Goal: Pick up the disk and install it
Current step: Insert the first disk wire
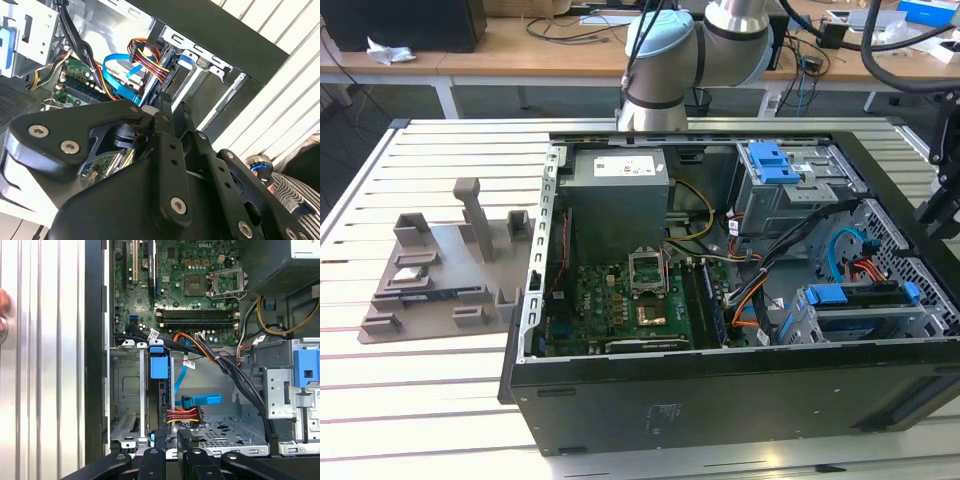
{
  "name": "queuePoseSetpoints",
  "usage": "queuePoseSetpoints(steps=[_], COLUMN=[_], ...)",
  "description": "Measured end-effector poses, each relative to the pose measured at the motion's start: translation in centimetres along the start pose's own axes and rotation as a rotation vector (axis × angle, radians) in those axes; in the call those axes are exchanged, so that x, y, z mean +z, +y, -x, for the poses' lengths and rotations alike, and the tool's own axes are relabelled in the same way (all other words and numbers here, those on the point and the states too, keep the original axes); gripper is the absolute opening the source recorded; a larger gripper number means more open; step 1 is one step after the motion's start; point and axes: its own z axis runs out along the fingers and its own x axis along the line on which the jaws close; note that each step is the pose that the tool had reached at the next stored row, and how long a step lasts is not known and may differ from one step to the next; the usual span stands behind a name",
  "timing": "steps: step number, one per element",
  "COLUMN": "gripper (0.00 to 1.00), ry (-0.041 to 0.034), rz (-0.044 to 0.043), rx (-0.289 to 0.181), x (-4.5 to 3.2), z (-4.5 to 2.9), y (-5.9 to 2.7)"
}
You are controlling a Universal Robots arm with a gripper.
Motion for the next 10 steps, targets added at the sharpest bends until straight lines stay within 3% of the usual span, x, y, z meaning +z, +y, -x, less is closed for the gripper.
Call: queuePoseSetpoints(steps=[2,10], gripper=[0.24,0.23], ry=[-0.0002,0.0], rz=[0.0,0.0], rx=[0.0,0.0], x=[-0.37,-0.43], z=[0.0,0.01], y=[0.02,0.02])
